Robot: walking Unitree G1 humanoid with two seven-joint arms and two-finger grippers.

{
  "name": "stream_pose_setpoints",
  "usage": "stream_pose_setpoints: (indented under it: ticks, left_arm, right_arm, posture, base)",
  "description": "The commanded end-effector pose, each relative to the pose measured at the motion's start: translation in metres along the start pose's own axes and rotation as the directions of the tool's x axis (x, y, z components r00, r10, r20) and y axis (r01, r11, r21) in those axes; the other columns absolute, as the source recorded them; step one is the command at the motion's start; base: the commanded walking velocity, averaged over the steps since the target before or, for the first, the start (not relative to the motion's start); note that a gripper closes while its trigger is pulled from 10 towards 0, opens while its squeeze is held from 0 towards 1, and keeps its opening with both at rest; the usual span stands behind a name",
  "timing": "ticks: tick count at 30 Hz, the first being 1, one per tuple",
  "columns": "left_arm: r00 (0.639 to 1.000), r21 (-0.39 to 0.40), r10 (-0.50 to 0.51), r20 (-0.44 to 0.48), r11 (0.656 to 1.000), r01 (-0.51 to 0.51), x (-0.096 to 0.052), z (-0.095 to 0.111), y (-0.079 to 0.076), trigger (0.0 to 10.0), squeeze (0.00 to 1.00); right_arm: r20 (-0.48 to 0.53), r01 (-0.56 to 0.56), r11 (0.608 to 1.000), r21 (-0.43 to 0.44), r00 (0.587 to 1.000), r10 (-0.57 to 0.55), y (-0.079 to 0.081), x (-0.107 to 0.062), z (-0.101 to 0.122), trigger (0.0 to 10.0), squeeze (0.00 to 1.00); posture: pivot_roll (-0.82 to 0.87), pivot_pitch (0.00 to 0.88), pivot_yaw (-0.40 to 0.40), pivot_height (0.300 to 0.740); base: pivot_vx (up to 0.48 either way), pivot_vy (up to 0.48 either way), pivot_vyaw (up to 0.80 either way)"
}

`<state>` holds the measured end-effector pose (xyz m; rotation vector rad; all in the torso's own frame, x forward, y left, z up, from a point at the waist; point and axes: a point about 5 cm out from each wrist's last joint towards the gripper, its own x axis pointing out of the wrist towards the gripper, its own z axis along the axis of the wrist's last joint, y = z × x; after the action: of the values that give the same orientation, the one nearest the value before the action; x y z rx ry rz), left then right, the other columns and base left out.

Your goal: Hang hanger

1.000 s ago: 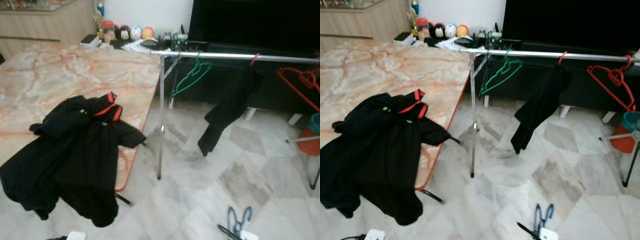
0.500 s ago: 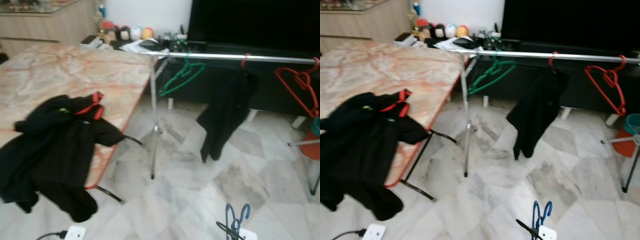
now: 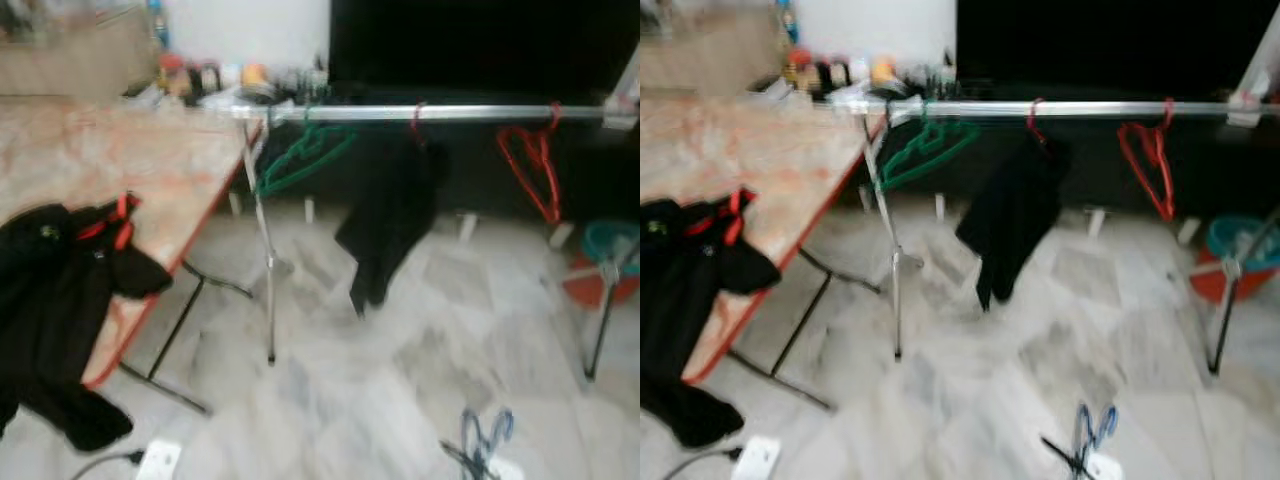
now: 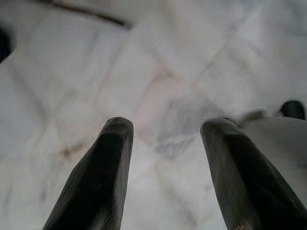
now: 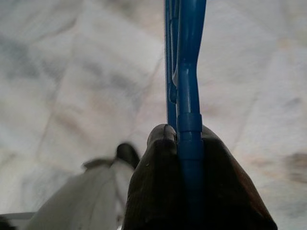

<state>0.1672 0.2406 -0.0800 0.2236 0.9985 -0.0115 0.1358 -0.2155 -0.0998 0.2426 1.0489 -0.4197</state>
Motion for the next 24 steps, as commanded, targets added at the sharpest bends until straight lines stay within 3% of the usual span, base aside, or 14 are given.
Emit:
stream_pose_setpoints:
  ticks: [1,13,18,24]
  left_arm:
    - [1.000,-0.004,0.001,-0.017,1.000,-0.001,-0.001,-0.003,0.002,10.0,0.00]
    - [1.000,-0.005,0.008,-0.005,1.000,-0.008,0.000,0.001,0.001,10.0,0.00]
    - [0.999,-0.004,0.048,0.006,0.999,-0.048,0.000,0.004,0.005,10.0,0.00]
    - [0.989,0.049,0.103,0.109,0.993,-0.109,0.000,0.030,0.022,10.0,0.00]
  right_arm:
    - [-0.004,-0.011,1.000,0.008,1.000,0.011,0.005,0.000,-0.002,10.0,0.00]
    - [0.007,-0.007,1.000,-0.001,1.000,0.008,0.004,0.000,0.001,10.0,0.00]
    - [0.021,-0.016,1.000,-0.017,1.000,0.016,0.005,0.000,0.003,10.0,0.00]
    - [0.061,-0.029,0.988,-0.150,0.997,0.038,0.005,0.000,0.010,10.0,0.00]
  posture:
    - [-0.03,0.000,0.002,0.740]
    - [-0.03,0.000,-0.006,0.740]
    - [-0.03,0.000,-0.007,0.740]
    - [-0.03,0.000,-0.006,0.740]
  base:
    - [0.000,-0.304,0.00]
    - [0.000,-0.306,0.00]
    - [0.000,0.000,0.00]
    - [0.000,0.000,0.00]
